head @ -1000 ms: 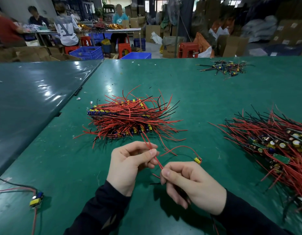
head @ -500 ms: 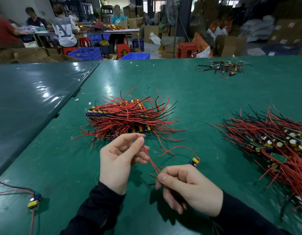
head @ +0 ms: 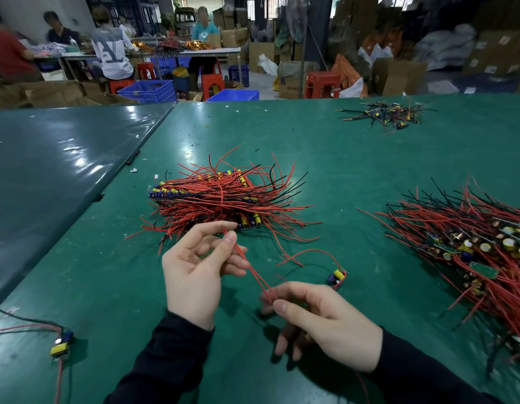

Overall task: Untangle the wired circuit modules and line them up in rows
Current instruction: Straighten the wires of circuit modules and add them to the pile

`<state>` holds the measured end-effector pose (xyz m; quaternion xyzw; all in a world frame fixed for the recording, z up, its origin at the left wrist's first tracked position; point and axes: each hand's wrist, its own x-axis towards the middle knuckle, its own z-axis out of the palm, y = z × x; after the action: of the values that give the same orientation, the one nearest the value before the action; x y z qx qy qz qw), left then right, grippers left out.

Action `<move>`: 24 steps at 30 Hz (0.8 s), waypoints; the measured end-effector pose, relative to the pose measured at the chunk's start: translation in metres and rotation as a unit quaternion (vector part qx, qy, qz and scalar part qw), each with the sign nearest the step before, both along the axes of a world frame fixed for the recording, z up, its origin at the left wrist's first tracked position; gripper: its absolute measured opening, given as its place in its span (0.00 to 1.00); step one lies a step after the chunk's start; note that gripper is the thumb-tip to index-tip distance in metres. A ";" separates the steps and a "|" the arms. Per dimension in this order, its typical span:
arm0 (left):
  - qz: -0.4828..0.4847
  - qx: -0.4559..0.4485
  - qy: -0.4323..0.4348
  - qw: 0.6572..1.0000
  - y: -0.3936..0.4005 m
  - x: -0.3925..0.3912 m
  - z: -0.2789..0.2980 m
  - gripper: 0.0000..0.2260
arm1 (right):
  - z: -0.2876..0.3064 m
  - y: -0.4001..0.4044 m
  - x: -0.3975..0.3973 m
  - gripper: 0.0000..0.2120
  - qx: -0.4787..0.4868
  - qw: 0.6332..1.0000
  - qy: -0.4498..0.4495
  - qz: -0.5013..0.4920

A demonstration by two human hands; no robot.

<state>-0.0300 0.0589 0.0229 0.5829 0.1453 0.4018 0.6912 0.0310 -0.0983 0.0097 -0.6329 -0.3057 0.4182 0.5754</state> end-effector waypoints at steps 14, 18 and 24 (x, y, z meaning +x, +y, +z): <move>-0.114 -0.178 0.087 0.973 0.001 0.002 0.001 0.09 | 0.014 -0.004 0.016 0.12 0.034 0.995 0.033 -0.092; -0.263 -0.140 0.211 0.931 -0.001 -0.002 -0.003 0.09 | 0.016 -0.001 0.020 0.11 0.093 0.963 0.139 -0.211; -0.372 -0.067 0.221 0.899 -0.012 -0.004 -0.008 0.10 | 0.019 -0.001 0.020 0.04 0.183 0.925 0.186 -0.277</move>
<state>-0.0336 0.0473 0.0153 0.6206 0.0931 -0.0343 0.7778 0.0507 -0.0992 0.0283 -0.4868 -0.0768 0.2896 0.8206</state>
